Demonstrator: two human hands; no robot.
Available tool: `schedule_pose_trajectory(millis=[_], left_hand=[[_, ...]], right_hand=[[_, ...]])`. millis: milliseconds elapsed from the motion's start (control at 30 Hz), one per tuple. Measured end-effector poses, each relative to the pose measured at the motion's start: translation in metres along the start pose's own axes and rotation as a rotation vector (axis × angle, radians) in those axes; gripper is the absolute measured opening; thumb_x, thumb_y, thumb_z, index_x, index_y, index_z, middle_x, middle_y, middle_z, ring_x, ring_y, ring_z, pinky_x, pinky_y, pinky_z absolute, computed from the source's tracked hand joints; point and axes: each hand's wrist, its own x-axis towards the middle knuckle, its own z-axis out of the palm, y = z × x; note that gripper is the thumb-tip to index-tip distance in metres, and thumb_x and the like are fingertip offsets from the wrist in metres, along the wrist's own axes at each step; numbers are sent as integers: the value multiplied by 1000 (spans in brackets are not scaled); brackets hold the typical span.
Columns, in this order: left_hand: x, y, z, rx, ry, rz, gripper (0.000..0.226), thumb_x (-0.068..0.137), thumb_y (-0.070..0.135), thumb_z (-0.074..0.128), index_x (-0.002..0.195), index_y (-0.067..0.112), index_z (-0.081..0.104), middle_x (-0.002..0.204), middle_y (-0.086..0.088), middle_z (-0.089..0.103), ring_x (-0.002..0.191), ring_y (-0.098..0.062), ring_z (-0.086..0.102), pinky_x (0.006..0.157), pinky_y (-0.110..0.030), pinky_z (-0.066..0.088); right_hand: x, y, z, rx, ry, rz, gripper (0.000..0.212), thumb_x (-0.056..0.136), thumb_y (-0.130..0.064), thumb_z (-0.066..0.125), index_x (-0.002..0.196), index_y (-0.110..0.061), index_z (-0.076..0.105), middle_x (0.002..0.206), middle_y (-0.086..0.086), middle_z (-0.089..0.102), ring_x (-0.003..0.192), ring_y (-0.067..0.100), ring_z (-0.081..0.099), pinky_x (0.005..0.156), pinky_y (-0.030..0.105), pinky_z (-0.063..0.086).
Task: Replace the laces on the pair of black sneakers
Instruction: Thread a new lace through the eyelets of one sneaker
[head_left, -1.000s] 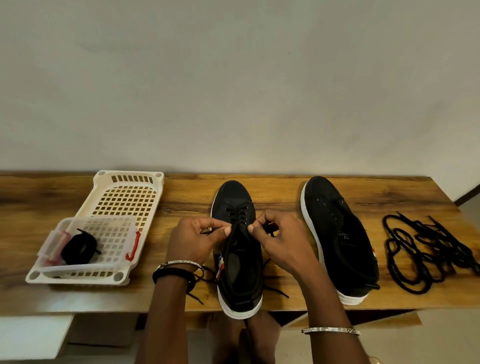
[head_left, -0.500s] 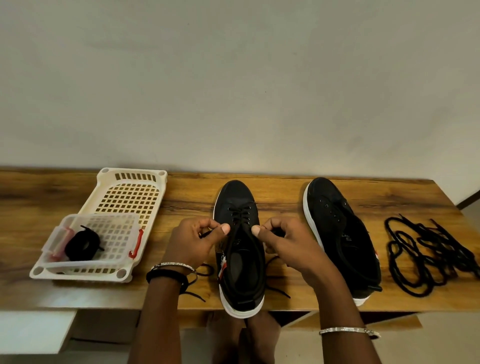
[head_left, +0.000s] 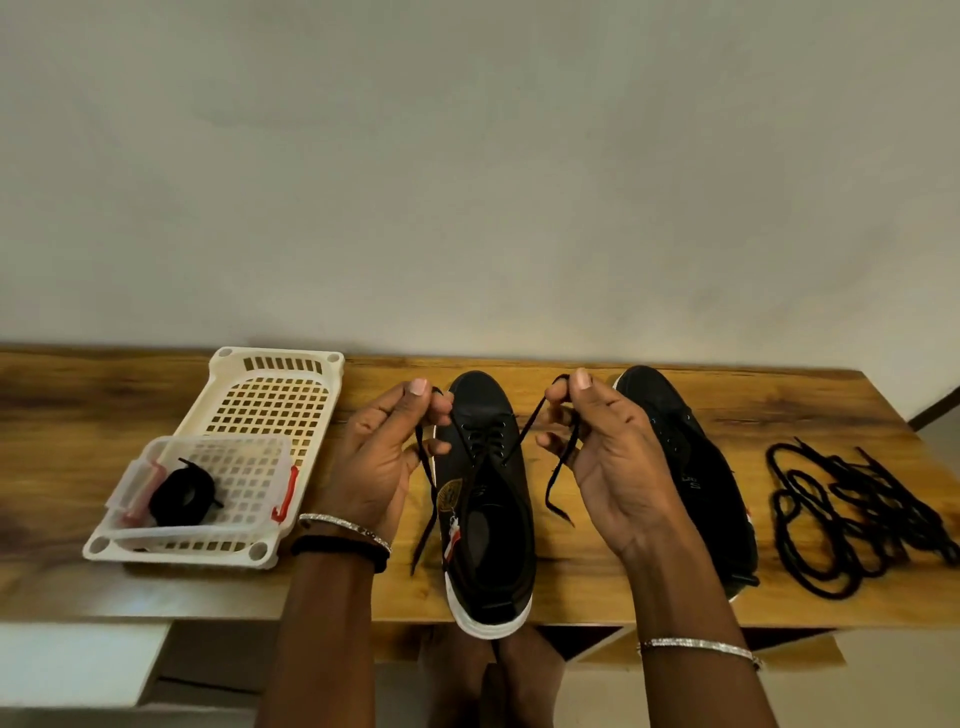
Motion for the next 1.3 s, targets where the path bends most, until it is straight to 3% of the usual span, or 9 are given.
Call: schedule_pose_trajectory(millis=[100,267,400,567,700,867,1133,1233,1300], left_hand=[[-5,15,12,23,-55,46,27,93,30,54,79,11,67,105,-7,72,86,-17,59,65,-28,47],[-19,49,37,104,-3,65,27,94,32,58,81,13,72,97,-7,75,81,-10,63,65,-30,44],[-35,79,48,147,15,92,27,98,29,56,90,11,75,95,-1,76,73,0,64,70,-33,45],[-41,124,59,259,-42,151,27,99,35,54,99,23,78,104,8,75,93,-6,63,77,-33,50],[-44,162,68,322,-76,223,31,102,34,48,103,24,77,106,12,74,97,-10,61,76,-33,49],[-48,196,77,388,-144,268,29,101,14,50,111,28,73,107,16,74,108,1,62,75,-24,50],[-71,219,90,496,-96,363,23,97,7,58,101,24,73,93,7,77,87,-9,71,62,-20,49],[-80,217,93,475,-26,337,13,96,12,62,106,19,59,89,2,77,85,-10,72,63,-23,50],[-84,216,94,468,6,305,23,95,16,63,112,20,48,89,4,77,89,-9,71,65,-23,50]], right_hand=[[-2,-11,9,-26,-1,-58,25,95,-31,59,85,-13,72,87,-2,69,92,19,61,81,40,49],[-13,-44,31,-137,-27,-127,29,100,-29,56,84,-14,74,105,4,75,102,16,67,85,38,51],[-27,-72,41,-222,-15,-163,29,102,-31,54,91,-15,77,108,6,76,110,21,69,98,45,50],[-30,-115,59,-292,-5,-248,30,103,-28,52,103,-11,76,106,6,77,107,20,71,107,47,47],[-28,-151,76,-301,-39,-314,27,103,-24,54,105,-9,76,106,6,77,105,23,72,107,42,49],[-39,-173,93,-339,-84,-372,19,98,-17,63,109,-7,75,105,5,77,101,21,73,101,38,54],[-69,-179,115,-419,-41,-415,15,95,-3,65,108,-10,68,91,8,78,89,21,75,89,41,57],[-76,-175,117,-443,40,-417,22,95,-5,66,111,-18,57,87,3,79,88,15,75,90,38,57],[-80,-172,117,-438,91,-417,30,94,-7,68,116,-21,53,87,-1,79,89,11,74,91,36,57]])
